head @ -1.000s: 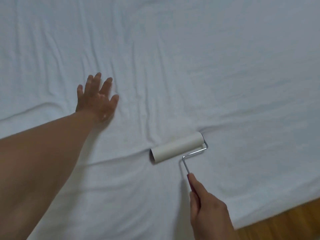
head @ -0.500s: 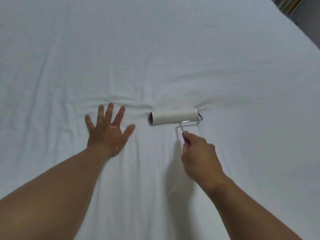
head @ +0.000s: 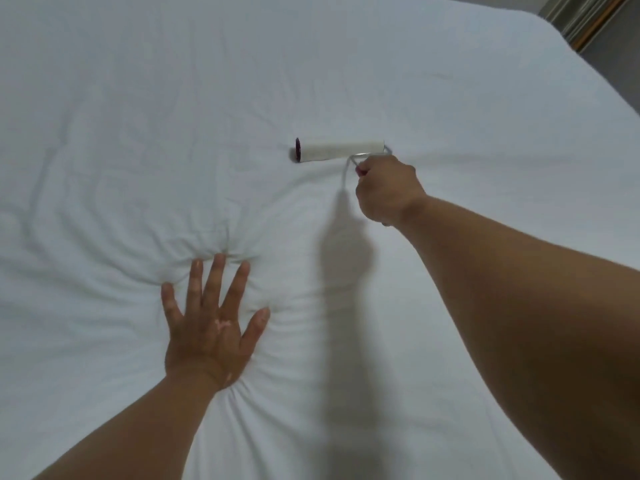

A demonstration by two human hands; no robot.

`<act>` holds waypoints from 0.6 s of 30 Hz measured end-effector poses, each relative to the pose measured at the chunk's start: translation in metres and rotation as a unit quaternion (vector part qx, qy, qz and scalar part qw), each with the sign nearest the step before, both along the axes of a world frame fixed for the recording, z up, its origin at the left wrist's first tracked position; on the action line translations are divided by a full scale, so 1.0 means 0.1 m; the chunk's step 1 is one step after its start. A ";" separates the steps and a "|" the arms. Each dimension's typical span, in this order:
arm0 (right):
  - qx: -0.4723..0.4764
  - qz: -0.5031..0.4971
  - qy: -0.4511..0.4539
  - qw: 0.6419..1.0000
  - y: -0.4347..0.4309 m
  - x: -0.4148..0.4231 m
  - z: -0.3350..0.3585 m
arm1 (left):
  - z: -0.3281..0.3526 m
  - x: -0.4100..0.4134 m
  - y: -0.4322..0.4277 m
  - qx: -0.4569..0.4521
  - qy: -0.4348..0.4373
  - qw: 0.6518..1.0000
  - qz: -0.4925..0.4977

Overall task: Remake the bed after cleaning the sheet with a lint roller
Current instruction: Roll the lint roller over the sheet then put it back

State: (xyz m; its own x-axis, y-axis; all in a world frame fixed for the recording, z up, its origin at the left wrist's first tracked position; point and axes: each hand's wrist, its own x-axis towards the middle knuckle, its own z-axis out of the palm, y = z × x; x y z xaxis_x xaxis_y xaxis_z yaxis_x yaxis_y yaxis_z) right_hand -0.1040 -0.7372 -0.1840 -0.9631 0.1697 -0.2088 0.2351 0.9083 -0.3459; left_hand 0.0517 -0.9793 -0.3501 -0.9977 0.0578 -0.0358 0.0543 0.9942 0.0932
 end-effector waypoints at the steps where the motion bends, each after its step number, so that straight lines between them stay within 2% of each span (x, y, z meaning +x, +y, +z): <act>1: -0.010 -0.003 -0.013 1.000 -0.01 0.03 -0.05 | -0.01 -0.01 -0.01 0.001 0.001 1.000 -0.001; 7: -0.032 -0.024 0.002 0.999 0.17 1.02 -0.27 | 0.05 -0.01 -0.03 0.017 -0.021 1.000 0.015; 13: -0.056 -0.049 -0.016 0.997 0.41 2.38 -0.21 | 0.34 -0.01 0.03 -0.003 -0.106 0.994 0.036; 18: -0.091 -0.059 -0.033 0.994 0.72 3.59 -0.27 | 0.55 0.68 0.31 -0.012 -0.103 0.994 0.031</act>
